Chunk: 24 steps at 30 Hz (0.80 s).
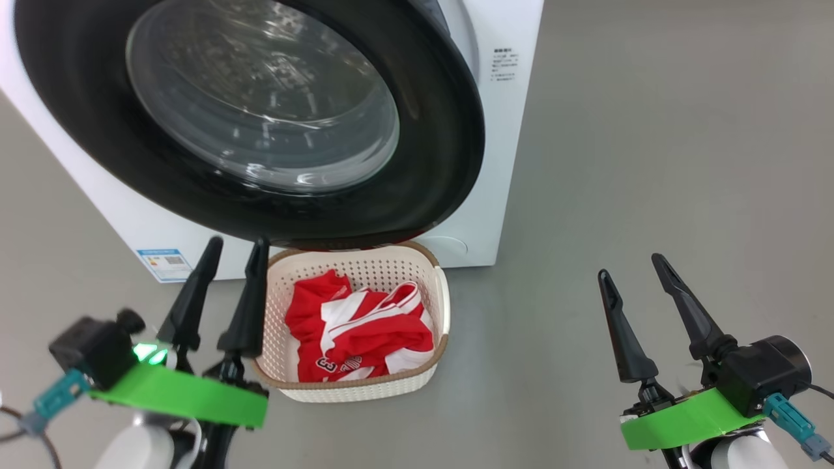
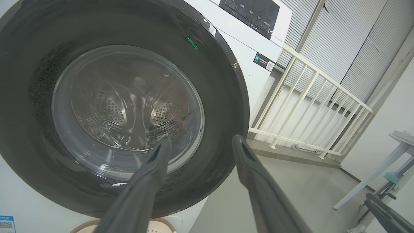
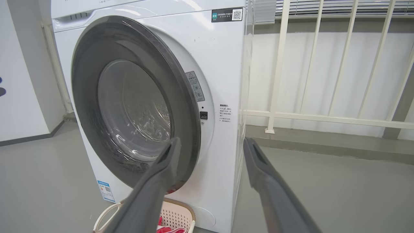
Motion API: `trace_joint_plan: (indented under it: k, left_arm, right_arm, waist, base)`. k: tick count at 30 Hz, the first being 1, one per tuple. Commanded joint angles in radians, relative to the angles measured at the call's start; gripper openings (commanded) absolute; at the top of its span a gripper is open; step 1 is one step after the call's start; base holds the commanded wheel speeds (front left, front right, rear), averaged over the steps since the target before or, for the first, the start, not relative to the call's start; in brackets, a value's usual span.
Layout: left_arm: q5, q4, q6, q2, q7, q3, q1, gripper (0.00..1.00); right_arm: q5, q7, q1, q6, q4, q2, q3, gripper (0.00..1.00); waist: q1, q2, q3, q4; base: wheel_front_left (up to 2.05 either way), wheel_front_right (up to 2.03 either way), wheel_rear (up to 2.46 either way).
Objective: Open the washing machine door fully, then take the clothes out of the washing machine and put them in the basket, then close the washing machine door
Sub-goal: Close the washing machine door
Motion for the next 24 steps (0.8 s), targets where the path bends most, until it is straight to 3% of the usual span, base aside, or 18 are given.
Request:
trace_joint_plan:
  k: [1, 8, 13, 24]
  left_arm:
    - [0.058, -0.039, 0.018, 0.04, -0.012, 0.036, 0.01, 1.0]
    - [0.202, -0.098, 0.06, 0.025, -0.018, 0.082, 0.127, 1.0]
    - [0.29, -0.135, 0.064, -0.013, -0.018, 0.148, 0.212, 1.0]
    - [0.41, -0.173, 0.008, -0.108, -0.018, 0.255, 0.329, 1.0]
  right_arm:
    - [-0.008, -0.006, -0.004, 0.006, -0.031, -0.008, 0.023, 1.0]
    - [-0.019, -0.006, 0.017, 0.006, -0.048, -0.008, 0.014, 1.0]
    - [-0.029, -0.006, 0.04, 0.006, -0.062, -0.008, -0.001, 1.0]
    - [-0.018, -0.006, 0.09, 0.006, -0.12, -0.008, -0.046, 1.0]
  waist:
    - [0.0, -0.0001, -0.018, 0.017]
    - [0.0, -0.0001, -0.046, 0.016]
    - [0.0, -0.0001, -0.072, 0.012]
    - [0.0, -0.0001, -0.1, 0.012]
  base:
    - [0.0, 0.0, 0.0]
    - [0.0, 0.0, 0.0]
    - [0.0, 0.0, 0.0]
    - [0.0, 0.0, 0.0]
